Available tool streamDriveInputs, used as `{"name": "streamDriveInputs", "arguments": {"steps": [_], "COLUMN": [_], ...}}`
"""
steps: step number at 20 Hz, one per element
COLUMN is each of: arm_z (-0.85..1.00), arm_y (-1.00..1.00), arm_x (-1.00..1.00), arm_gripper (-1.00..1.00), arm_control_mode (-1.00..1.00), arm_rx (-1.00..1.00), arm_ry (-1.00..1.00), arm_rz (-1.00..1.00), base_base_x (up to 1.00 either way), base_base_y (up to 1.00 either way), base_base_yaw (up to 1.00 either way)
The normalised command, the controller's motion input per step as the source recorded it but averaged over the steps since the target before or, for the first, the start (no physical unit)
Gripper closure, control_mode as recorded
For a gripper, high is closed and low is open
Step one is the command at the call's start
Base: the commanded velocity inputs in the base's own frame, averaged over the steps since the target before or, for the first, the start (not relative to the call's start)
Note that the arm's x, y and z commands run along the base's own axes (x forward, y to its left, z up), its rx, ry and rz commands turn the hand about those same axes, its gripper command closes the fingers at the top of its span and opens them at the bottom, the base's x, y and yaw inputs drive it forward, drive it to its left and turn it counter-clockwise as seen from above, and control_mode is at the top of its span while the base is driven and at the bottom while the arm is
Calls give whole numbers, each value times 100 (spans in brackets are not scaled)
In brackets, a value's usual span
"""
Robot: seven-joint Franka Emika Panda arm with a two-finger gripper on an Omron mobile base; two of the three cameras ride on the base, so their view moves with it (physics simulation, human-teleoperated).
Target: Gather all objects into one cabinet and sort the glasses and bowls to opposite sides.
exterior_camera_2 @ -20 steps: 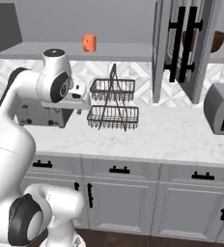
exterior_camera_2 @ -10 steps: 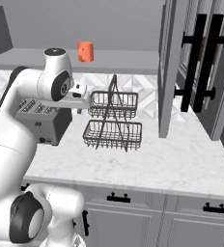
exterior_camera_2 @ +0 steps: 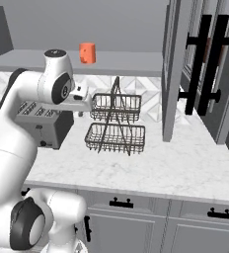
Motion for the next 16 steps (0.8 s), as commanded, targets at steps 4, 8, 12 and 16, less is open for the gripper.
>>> {"name": "streamDriveInputs", "arguments": {"steps": [4, 8, 12, 16], "arm_z": [7, 32, 59, 68], "arm_y": [4, 0, 5, 15], "arm_x": [0, 0, 10, 41], "arm_gripper": [-100, -100, -100, -100], "arm_control_mode": [-100, -100, -100, -100], "arm_rx": [0, 5, 9, 7], "arm_ry": [-7, -56, -50, -34], "arm_rz": [0, 0, -2, -6], "base_base_x": [0, 0, 0, 0], "base_base_y": [10, 0, 0, 0], "base_base_yaw": [0, 0, 0, 0]}}
